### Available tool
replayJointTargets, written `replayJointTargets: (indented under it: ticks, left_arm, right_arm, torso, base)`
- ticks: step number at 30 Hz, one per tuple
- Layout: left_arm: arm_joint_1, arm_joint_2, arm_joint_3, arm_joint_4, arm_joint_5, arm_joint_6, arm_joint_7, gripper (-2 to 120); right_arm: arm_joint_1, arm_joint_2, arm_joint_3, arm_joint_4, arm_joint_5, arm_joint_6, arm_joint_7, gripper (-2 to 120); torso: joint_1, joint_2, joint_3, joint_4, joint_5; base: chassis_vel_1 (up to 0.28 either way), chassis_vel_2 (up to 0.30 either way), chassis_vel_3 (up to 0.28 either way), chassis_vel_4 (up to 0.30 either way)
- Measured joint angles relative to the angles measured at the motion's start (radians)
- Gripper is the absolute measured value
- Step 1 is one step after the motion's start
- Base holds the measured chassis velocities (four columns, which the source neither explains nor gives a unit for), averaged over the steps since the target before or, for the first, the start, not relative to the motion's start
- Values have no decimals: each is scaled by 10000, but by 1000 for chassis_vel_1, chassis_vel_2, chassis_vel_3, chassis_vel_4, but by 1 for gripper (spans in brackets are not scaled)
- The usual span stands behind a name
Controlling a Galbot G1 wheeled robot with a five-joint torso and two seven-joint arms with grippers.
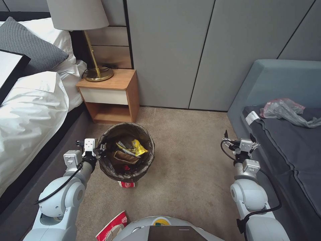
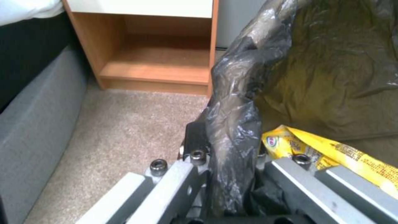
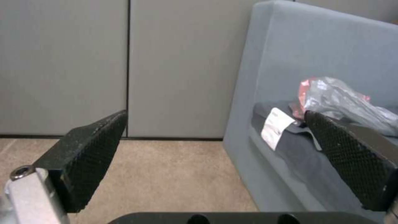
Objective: Pick up the trash bin, then pick up the garbage from the floor and place it into the trash bin.
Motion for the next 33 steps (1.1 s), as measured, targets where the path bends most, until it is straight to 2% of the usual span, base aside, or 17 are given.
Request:
replayJointTargets:
  ticks: [33]
  left_arm:
    - [47,44,-63,-51,-106,8,-15,0]
  right_arm:
    - [122,-162,-170,-108,54,-54,34,100]
  torso:
    - [0,0,0,0,0]
  base:
    - [0,0,0,0]
